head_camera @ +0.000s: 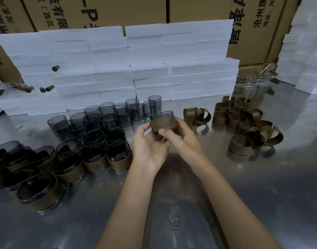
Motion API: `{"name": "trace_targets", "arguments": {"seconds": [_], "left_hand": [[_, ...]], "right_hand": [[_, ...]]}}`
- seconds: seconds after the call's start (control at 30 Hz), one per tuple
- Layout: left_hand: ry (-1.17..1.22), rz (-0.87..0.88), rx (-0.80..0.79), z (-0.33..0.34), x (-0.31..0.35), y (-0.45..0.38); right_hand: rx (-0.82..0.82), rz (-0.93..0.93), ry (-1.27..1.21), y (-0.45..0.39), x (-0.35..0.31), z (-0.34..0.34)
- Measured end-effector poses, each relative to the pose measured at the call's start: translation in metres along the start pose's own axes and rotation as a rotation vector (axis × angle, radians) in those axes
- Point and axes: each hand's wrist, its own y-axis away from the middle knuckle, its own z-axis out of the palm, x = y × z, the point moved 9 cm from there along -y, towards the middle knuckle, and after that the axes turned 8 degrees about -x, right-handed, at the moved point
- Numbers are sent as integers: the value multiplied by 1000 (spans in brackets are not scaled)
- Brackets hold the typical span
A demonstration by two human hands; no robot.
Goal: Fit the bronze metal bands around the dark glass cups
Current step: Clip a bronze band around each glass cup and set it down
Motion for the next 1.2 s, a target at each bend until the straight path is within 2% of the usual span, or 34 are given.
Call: {"name": "trace_targets", "arguments": {"seconds": [0.2, 0.47, 0.57, 0.67, 0.73, 1.0, 1.2], "left_hand": [[-168, 60, 65, -2, 9, -1], [-565, 215, 212, -6, 29, 2], [-807, 315, 233, 0, 39, 4], [-1252, 377, 286, 7, 40, 5], [-1433, 406, 315, 10, 37, 7], [-1752, 285, 416, 3, 36, 7], [-1996, 425, 500, 12, 48, 16]], "right_hand": [[95, -62, 160, 2, -2, -1], [165, -30, 345, 4, -3, -8], [131, -7, 415, 5, -1, -3], [100, 37, 518, 5, 5, 0], [73, 39, 593, 4, 9, 1], [-71, 79, 645, -1, 24, 12], [-73, 35, 631, 0, 24, 14]]}}
